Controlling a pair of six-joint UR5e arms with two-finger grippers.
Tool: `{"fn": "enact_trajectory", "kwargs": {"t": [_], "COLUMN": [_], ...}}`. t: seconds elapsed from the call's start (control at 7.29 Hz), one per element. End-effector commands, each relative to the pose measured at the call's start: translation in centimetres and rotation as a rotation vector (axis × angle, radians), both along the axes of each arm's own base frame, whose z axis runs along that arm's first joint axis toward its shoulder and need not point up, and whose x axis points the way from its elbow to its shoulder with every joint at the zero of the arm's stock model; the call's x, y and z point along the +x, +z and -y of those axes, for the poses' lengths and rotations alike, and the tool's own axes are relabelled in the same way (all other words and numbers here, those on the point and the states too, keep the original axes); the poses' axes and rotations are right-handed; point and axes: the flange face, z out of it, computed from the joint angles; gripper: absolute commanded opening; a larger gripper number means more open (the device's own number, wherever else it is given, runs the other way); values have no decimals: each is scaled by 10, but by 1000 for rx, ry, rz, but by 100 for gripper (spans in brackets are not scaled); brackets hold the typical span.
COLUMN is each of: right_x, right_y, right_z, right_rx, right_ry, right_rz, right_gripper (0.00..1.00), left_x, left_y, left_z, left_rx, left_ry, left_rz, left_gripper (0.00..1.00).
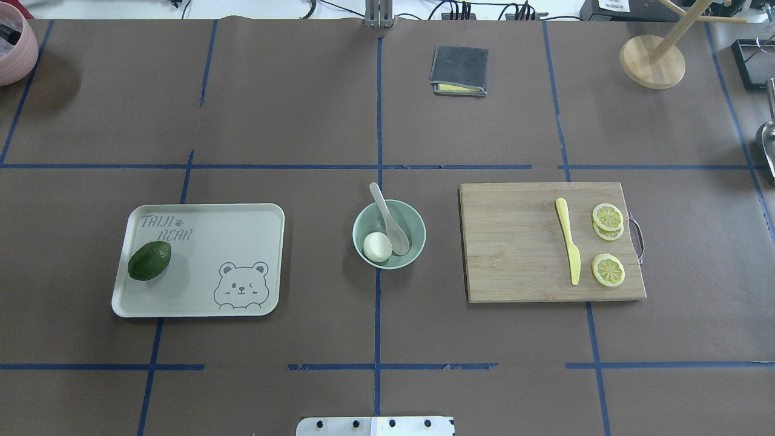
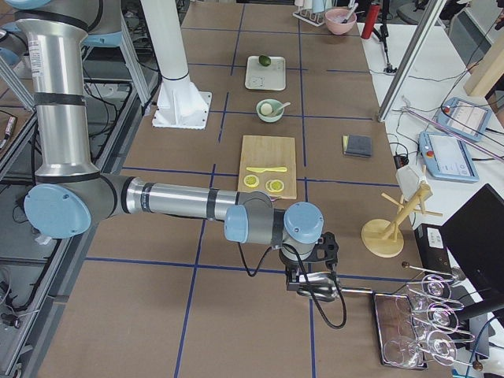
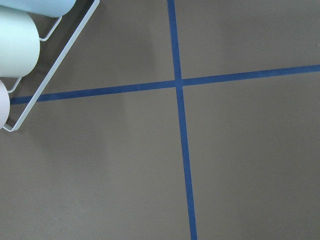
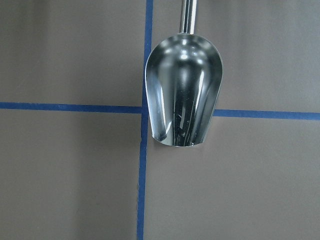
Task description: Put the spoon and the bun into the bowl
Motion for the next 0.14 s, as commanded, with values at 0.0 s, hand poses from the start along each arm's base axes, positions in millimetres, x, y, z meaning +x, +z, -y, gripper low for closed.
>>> {"fn": "enact_trajectory", "kwargs": {"t": [0.0], "right_x": [0], "right_y": [0], "right_z": [0], "right_rx": [1], "right_ry": [0], "right_rz": [0], "right_gripper": [100], "left_x": [0], "left_y": [0], "left_z": [0], "left_rx": [2], "left_ry": [1], "left_rz": [0], "left_gripper": [100]}}
